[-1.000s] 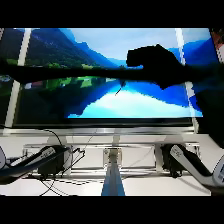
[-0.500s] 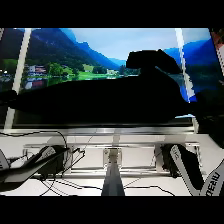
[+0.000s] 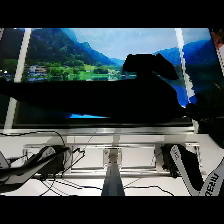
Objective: Fold the clothes and pants, and hang the long-sleeved shirts on hangers.
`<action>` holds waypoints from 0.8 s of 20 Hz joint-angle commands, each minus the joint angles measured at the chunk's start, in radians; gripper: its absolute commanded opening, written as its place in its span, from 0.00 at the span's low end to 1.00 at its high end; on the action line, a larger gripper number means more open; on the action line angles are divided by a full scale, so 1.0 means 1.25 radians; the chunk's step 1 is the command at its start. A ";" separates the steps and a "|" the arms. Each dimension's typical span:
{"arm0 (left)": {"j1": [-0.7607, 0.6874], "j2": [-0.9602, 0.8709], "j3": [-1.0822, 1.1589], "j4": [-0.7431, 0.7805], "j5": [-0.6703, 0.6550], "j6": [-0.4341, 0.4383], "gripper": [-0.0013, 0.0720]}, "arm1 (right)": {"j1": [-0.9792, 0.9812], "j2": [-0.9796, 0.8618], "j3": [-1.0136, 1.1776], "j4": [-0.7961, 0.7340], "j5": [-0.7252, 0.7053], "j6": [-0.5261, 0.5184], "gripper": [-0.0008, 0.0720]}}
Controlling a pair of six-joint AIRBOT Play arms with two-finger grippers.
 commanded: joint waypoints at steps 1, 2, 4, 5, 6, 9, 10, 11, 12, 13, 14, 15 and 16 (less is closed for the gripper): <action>-0.040 0.020 0.093 0.003 0.122 0.000 0.02 | 0.000 0.001 0.001 0.054 -0.043 0.001 0.03; -0.041 0.034 0.095 0.002 0.139 -0.001 0.03 | 0.000 0.001 0.001 0.059 -0.045 0.001 0.03; -0.035 0.039 0.079 0.003 0.074 0.000 0.02 | 0.000 0.001 0.001 0.061 -0.043 0.001 0.03; -0.025 0.038 0.049 0.001 0.037 0.000 0.02 | 0.000 0.001 0.001 0.061 -0.040 0.001 0.03; -0.012 0.036 0.002 0.001 0.009 0.000 0.02 | 0.000 0.001 0.001 0.060 -0.035 0.001 0.03; 0.027 0.035 -0.194 0.002 -0.009 0.000 0.02 | 0.000 0.001 0.001 0.061 -0.006 0.001 0.03; 0.037 0.035 -0.256 0.005 -0.008 0.001 0.02 | 0.000 0.001 0.000 0.060 0.008 0.001 0.03; 0.044 0.035 -0.306 0.015 -0.007 0.001 0.02 | 0.000 0.001 0.000 0.060 0.023 0.001 0.03; 0.051 0.035 -0.346 0.037 -0.005 0.001 0.02 | 0.000 0.001 -0.001 0.057 0.033 0.001 0.03; 0.056 0.034 -0.372 0.069 0.000 0.000 0.02 | 0.000 0.001 -0.001 0.051 0.043 0.001 0.03; 0.059 0.034 -0.385 0.103 0.008 0.000 0.03 | 0.000 0.001 -0.001 0.045 0.050 0.001 0.03; 0.061 0.035 -0.385 0.121 0.018 0.000 0.03 | 0.000 0.001 -0.001 0.042 0.063 0.000 0.03; 0.060 0.035 -0.385 0.127 0.037 0.000 0.03 | 0.000 0.001 -0.001 0.042 0.077 -0.001 0.03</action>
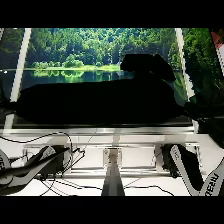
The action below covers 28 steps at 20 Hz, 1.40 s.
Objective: Fold the clothes and pants, and hang the long-sleeved shirts on hangers.
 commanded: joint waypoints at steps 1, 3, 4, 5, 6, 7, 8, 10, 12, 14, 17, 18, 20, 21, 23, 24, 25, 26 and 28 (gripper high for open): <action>0.009 0.001 -0.049 0.053 0.043 0.000 0.03 | 0.000 0.000 0.000 -0.007 0.051 -0.009 0.03; 0.009 0.001 -0.049 0.044 0.068 0.000 0.30 | 0.000 0.000 0.000 -0.006 0.039 -0.021 0.14; 0.009 0.001 -0.049 0.040 0.067 0.000 0.76 | 0.000 0.000 0.000 -0.006 0.019 -0.021 0.43; 0.009 0.001 -0.049 0.035 0.067 -0.003 0.97 | 0.000 0.000 0.000 -0.006 -0.004 -0.021 0.73; 0.009 0.001 -0.049 0.032 0.067 -0.003 0.98 | 0.000 0.000 0.000 -0.007 -0.040 -0.021 0.79; 0.009 0.001 -0.049 0.029 0.067 -0.004 0.98 | 0.000 0.000 0.000 -0.011 -0.102 -0.021 0.79; 0.009 0.001 -0.048 0.026 0.067 -0.004 0.98 | 0.000 0.000 0.000 -0.020 -0.180 -0.021 0.78; 0.009 0.001 -0.030 0.017 0.072 -0.053 0.97 | 0.000 -0.003 0.000 -0.045 -0.380 -0.015 0.77; 0.009 0.001 0.014 -0.001 0.086 -0.146 0.97 | -0.001 -0.036 0.006 -0.053 -0.541 0.018 0.77; 0.009 0.001 0.074 -0.077 0.092 -0.160 0.97 | -0.001 -0.123 0.033 -0.052 -0.576 0.037 0.77; 0.009 0.001 0.155 -0.248 0.095 -0.160 0.97 | -0.026 -0.299 0.091 -0.038 -0.519 0.027 0.73; 0.006 0.001 0.174 -0.301 0.098 -0.157 0.97 | -0.044 -0.356 0.113 -0.010 -0.482 0.014 0.72; -0.005 0.001 0.199 -0.392 0.104 -0.110 0.97 | -0.081 -0.465 0.148 0.114 -0.385 -0.093 0.72; -0.015 0.001 0.202 -0.424 0.104 -0.081 0.97 | -0.094 -0.519 0.161 0.187 -0.327 -0.158 0.72; -0.043 0.001 0.202 -0.463 0.103 -0.022 0.97 | -0.094 -0.600 0.170 0.271 -0.283 -0.218 0.72; -0.060 0.001 0.202 -0.472 0.103 -0.004 0.97 | -0.086 -0.629 0.170 0.294 -0.295 -0.230 0.72; -0.081 0.001 0.202 -0.471 0.104 0.002 0.97 | -0.074 -0.647 0.170 0.304 -0.315 -0.231 0.72; -0.102 0.001 0.202 -0.471 0.105 0.003 0.97 | -0.059 -0.657 0.170 0.305 -0.335 -0.233 0.72; -0.138 0.001 0.202 -0.471 0.114 0.003 0.97 | -0.017 -0.659 0.171 0.319 -0.339 -0.313 0.72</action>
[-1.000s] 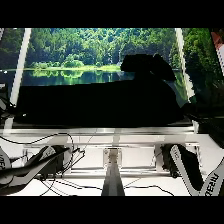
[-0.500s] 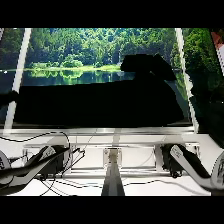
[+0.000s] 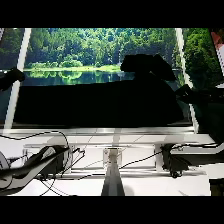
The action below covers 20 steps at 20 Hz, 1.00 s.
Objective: Fold the clothes and pants, and hang the long-sleeved shirts on hangers.
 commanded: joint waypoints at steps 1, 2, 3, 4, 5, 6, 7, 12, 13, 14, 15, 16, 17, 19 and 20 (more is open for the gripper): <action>-0.061 0.001 0.004 -0.030 0.015 0.027 0.97 | 0.053 -0.040 0.005 0.061 0.012 -0.134 0.72; -0.075 0.001 0.004 -0.029 0.026 0.027 0.97 | 0.070 -0.039 0.006 0.092 0.041 -0.173 0.72; -0.085 0.001 0.004 -0.030 0.037 0.027 0.97 | 0.082 -0.039 0.010 0.122 0.070 -0.204 0.72; -0.094 0.001 0.004 -0.030 0.046 0.027 0.97 | 0.094 -0.039 0.019 0.150 0.105 -0.230 0.72; -0.099 0.001 0.004 -0.030 0.052 0.027 0.97 | 0.103 -0.039 0.029 0.174 0.142 -0.246 0.72; -0.102 0.001 0.004 -0.030 0.054 0.027 0.97 | 0.114 -0.039 0.041 0.193 0.190 -0.269 0.72; -0.103 0.001 0.004 -0.030 0.054 0.027 0.97 | 0.123 -0.039 0.052 0.204 0.235 -0.286 0.80; -0.106 0.001 0.004 -0.030 0.054 0.027 0.97 | 0.210 -0.039 0.076 0.197 0.257 -0.287 0.94; -0.106 0.001 0.004 -0.030 0.054 0.027 0.97 | 0.233 -0.040 0.076 0.184 0.250 -0.287 0.94; -0.106 0.001 0.004 -0.030 0.054 0.027 0.97 | 0.263 -0.040 0.076 0.164 0.248 -0.286 0.94; -0.106 0.001 0.004 -0.030 0.054 0.027 0.97 | 0.293 -0.040 0.076 0.141 0.245 -0.286 0.94; -0.106 0.000 0.004 -0.030 0.054 0.027 0.97 | 0.328 -0.040 0.075 0.116 0.235 -0.283 0.94; -0.106 0.000 0.004 -0.030 0.054 0.027 0.97 | 0.365 -0.040 0.075 0.097 0.222 -0.281 0.91; -0.112 0.000 0.004 -0.030 0.054 0.027 0.97 | 0.432 -0.040 0.076 0.073 0.190 -0.280 0.60; -0.123 0.000 0.004 -0.030 0.054 0.027 0.97 | 0.456 -0.040 0.076 0.063 0.171 -0.280 0.39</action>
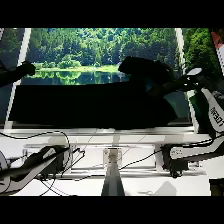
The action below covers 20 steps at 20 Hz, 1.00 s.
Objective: Fold the clothes and pants, and hang the long-sleeved shirts on hangers.
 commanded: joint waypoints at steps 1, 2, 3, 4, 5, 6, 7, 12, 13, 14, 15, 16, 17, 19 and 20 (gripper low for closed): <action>-0.025 0.000 0.001 0.000 0.000 0.000 0.97 | 0.099 -0.001 0.006 -0.058 -0.052 0.004 0.13; -0.042 -0.001 0.000 0.000 0.000 0.000 0.97 | 0.107 -0.001 0.019 -0.073 -0.051 0.014 0.03; -0.064 -0.002 -0.001 0.000 0.000 0.000 0.97 | 0.107 0.000 0.039 -0.090 -0.045 0.045 0.04; -0.087 -0.007 -0.001 0.000 0.000 0.000 0.97 | 0.101 0.000 0.064 -0.114 -0.034 0.079 0.04; -0.112 -0.014 -0.001 0.000 0.000 -0.003 0.97 | 0.092 0.002 0.096 -0.146 -0.020 0.114 0.03; -0.143 -0.024 -0.001 -0.001 0.000 -0.003 0.97 | 0.083 0.011 0.122 -0.178 -0.015 0.143 0.03; -0.176 -0.036 -0.001 -0.001 0.001 -0.003 0.97 | 0.072 0.026 0.145 -0.210 -0.018 0.168 0.03; -0.362 -0.133 -0.001 -0.101 0.033 -0.002 0.97 | 0.015 0.195 0.186 -0.362 -0.055 0.271 0.03; -0.397 -0.154 -0.001 -0.113 0.058 -0.002 0.97 | 0.007 0.229 0.186 -0.388 -0.033 0.295 0.03; -0.431 -0.171 -0.001 -0.117 0.090 -0.002 0.97 | 0.005 0.263 0.185 -0.417 -0.007 0.311 0.03; -0.466 -0.185 -0.001 -0.117 0.130 -0.003 0.97 | 0.006 0.301 0.185 -0.459 0.012 0.331 0.03; -0.497 -0.195 -0.001 -0.121 0.169 -0.003 0.97 | 0.006 0.336 0.185 -0.493 0.012 0.359 0.03; -0.523 -0.203 -0.001 -0.136 0.197 -0.003 0.97 | 0.005 0.372 0.185 -0.530 0.007 0.397 0.03; -0.563 -0.217 -0.001 -0.183 0.222 -0.003 0.97 | 0.005 0.431 0.173 -0.573 0.004 0.460 0.03; -0.574 -0.224 -0.001 -0.204 0.222 -0.003 0.97 | 0.005 0.457 0.149 -0.577 0.005 0.476 0.03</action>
